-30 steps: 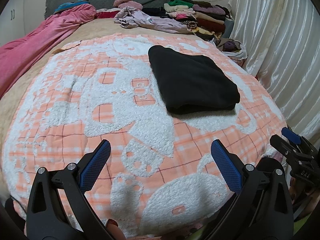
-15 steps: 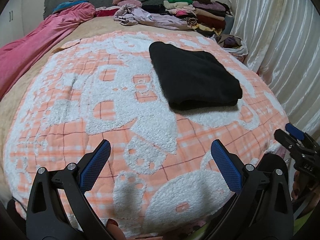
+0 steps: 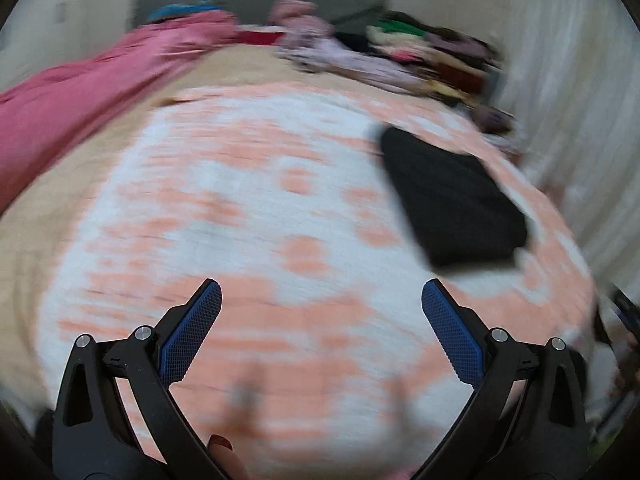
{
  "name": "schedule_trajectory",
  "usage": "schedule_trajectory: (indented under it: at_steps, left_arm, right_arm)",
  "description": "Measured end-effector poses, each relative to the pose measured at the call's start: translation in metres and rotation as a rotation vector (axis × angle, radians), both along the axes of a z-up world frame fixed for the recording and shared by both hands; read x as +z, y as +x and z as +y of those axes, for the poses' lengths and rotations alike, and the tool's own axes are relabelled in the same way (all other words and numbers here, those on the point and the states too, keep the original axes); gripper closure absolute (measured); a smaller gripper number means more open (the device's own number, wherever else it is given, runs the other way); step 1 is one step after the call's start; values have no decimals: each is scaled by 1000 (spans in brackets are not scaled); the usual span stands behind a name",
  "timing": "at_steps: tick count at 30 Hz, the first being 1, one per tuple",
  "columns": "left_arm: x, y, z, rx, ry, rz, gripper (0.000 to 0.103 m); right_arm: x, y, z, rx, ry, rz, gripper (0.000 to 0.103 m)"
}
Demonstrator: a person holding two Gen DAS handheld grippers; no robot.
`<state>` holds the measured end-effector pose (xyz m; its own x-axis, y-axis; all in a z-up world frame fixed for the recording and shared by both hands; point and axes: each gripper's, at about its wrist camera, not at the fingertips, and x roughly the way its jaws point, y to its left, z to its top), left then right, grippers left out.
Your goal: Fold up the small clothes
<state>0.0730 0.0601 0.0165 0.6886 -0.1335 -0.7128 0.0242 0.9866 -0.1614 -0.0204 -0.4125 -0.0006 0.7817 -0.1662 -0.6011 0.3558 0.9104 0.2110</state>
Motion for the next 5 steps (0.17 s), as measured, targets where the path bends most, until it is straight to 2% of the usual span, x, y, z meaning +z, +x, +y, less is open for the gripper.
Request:
schedule_trajectory:
  at_steps: [2,5]
  left_arm:
    - [0,16,40,76,-3,10,9]
    - [-2,46,111,233,77,38,9]
  right_arm:
    - [-4,-22,-43,-154,-13,13,5]
    - [-21,-74,-122,-439,-22,60,5]
